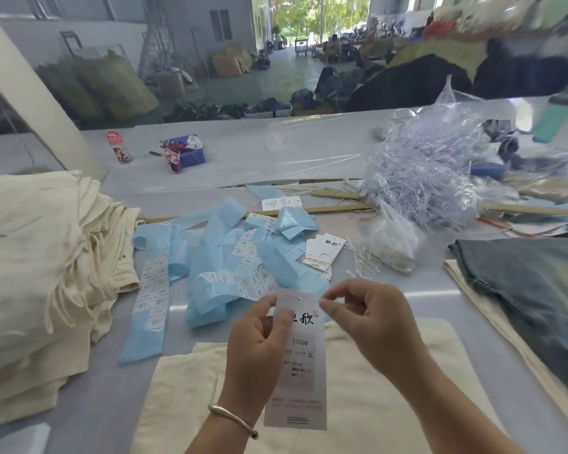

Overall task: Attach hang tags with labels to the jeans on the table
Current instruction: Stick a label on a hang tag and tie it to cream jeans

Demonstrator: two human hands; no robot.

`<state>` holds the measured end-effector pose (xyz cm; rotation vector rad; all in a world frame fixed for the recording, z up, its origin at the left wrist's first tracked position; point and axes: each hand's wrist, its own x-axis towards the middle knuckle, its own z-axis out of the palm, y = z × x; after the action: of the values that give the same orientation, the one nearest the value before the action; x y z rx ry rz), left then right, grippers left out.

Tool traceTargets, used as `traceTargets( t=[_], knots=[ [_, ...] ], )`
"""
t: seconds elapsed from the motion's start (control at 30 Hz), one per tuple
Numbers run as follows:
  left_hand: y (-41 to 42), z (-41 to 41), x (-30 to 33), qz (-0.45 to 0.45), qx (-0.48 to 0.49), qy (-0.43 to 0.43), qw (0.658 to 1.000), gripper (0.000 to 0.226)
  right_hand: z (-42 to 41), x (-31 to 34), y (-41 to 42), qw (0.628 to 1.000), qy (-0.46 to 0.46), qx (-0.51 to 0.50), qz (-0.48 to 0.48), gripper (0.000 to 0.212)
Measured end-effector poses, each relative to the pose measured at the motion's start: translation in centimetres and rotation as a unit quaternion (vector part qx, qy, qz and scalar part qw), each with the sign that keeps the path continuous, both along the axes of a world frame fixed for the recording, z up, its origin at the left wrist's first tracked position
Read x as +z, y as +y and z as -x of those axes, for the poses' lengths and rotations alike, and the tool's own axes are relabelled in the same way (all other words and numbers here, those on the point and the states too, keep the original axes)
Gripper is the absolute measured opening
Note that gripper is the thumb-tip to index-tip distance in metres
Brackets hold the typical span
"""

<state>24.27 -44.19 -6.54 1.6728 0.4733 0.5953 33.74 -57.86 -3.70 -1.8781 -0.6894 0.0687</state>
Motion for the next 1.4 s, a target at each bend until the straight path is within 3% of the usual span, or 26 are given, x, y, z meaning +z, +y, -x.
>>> traceTargets(
  t=[0.27, 0.6, 0.73, 0.87, 1.0, 1.17, 1.3, 1.4],
  knots=[
    [-1.7, 2.5, 0.8, -0.091, -0.003, -0.028, 0.995, 0.018, 4.0, 0.5, 0.3, 0.983, -0.138, -0.104, 0.065, 0.011],
    [-2.4, 5.2, 1.5, -0.121, -0.009, -0.051, 0.991, 0.015, 5.9, 0.6, 1.0, 0.977, -0.178, -0.082, 0.083, 0.009],
    [-1.5, 5.8, 1.5, -0.015, 0.01, -0.089, 0.996, 0.021, 6.6, 0.3, 1.7, 0.987, -0.148, -0.049, 0.046, 0.007],
    [-0.3, 6.3, 1.6, 0.056, 0.015, -0.079, 0.995, 0.012, 7.2, 0.0, 2.4, 0.995, -0.101, -0.004, -0.023, 0.012],
    [0.9, 7.3, 1.3, 0.035, 0.04, -0.077, 0.996, 0.013, 7.6, -0.2, 3.3, 0.995, -0.087, 0.054, -0.022, 0.012],
    [2.0, 8.2, 1.0, -0.071, 0.059, -0.061, 0.994, 0.016, 8.3, -0.6, 4.1, 0.992, -0.095, 0.079, -0.002, 0.022],
    [3.1, 8.6, 0.9, -0.063, 0.084, -0.045, 0.993, 0.025, 7.7, -0.2, 4.3, 0.998, -0.058, 0.035, 0.015, 0.059],
    [4.0, 9.1, 0.7, -0.044, 0.081, -0.046, 0.995, 0.025, 7.7, 0.1, 4.5, 0.997, -0.01, 0.08, -0.001, 0.055]
  ],
)
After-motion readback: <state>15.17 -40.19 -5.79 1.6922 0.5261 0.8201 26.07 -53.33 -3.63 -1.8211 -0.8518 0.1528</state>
